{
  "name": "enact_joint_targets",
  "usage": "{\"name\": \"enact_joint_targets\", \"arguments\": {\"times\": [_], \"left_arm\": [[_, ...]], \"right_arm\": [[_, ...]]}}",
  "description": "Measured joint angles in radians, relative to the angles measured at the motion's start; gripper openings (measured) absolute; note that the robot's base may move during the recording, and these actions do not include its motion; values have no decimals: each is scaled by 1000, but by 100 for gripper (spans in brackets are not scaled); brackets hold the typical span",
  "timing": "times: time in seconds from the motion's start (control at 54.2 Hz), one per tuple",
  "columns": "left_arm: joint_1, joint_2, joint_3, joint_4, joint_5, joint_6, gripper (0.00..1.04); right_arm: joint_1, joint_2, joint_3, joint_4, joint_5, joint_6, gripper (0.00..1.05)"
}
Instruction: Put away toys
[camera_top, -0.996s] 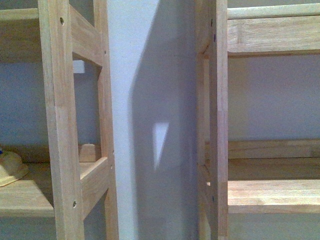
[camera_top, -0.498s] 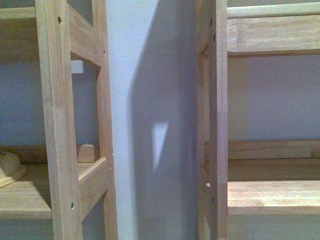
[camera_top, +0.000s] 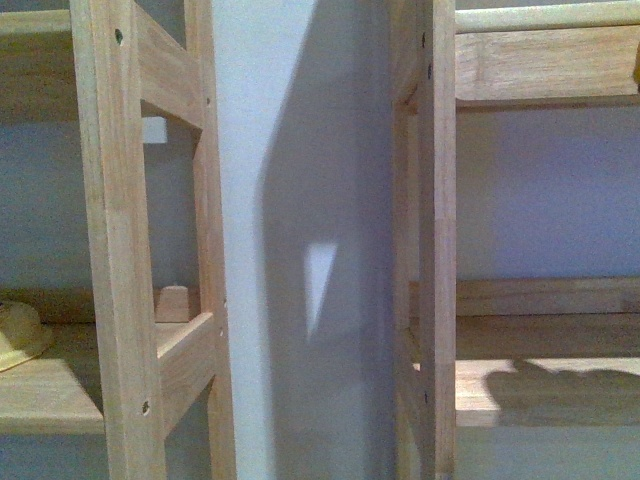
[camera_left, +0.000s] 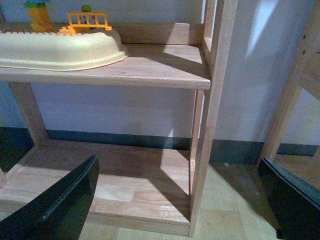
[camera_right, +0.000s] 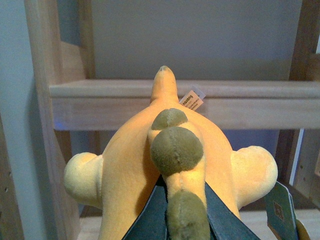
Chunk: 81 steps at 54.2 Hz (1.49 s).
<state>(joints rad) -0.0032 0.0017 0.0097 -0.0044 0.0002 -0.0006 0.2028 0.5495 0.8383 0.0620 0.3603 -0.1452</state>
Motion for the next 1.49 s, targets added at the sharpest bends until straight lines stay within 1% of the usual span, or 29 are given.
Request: {"name": "enact_joint_targets", "arguments": {"times": [0.148, 0.277, 0.314, 0.406, 0.443, 0.498, 0.535, 0.554, 0.572, 0.627, 0.683, 0.738, 0.775, 0.886, 1.015, 1.144, 1.292, 1.494], "left_arm": [[0, 0, 0, 0, 0, 0, 99], [0, 0, 0, 0, 0, 0, 99], [0, 0, 0, 0, 0, 0, 99], [0, 0, 0, 0, 0, 0, 99], [0, 0, 0, 0, 0, 0, 99], [0, 0, 0, 0, 0, 0, 99], [0, 0, 0, 0, 0, 0, 99], [0, 0, 0, 0, 0, 0, 99], [0, 0, 0, 0, 0, 0, 99], [0, 0, 0, 0, 0, 0, 99], [0, 0, 0, 0, 0, 0, 99], [0, 0, 0, 0, 0, 0, 99], [0, 0, 0, 0, 0, 0, 99], [0, 0, 0, 0, 0, 0, 99], [0, 0, 0, 0, 0, 0, 99], [0, 0, 0, 0, 0, 0, 99], [0, 0, 0, 0, 0, 0, 99], [0, 0, 0, 0, 0, 0, 99]], "right_arm": [[-25, 66, 126, -16, -23, -37, 6], [-106, 132, 253, -41, -100, -43, 6], [-140, 151, 289, -50, -132, -42, 6], [-261, 201, 382, -66, -247, -18, 6], [-335, 227, 425, -69, -315, 15, 6], [-411, 254, 465, -66, -383, 51, 6], [-481, 283, 500, -53, -446, 86, 6], [-497, 291, 507, -49, -462, 97, 6], [-541, 316, 531, -40, -510, 132, 6], [-593, 363, 569, -21, -568, 166, 6], [-624, 413, 605, -10, -617, 211, 6], [-634, 453, 629, 0, -641, 235, 6], [-641, 494, 650, 13, -678, 267, 6], [-639, 573, 682, 39, -725, 330, 6], [-605, 653, 733, 48, -735, 383, 6], [-557, 718, 795, 48, -726, 390, 6], [-493, 806, 887, 31, -690, 389, 6], [-439, 911, 980, 21, -664, 388, 6]]}}
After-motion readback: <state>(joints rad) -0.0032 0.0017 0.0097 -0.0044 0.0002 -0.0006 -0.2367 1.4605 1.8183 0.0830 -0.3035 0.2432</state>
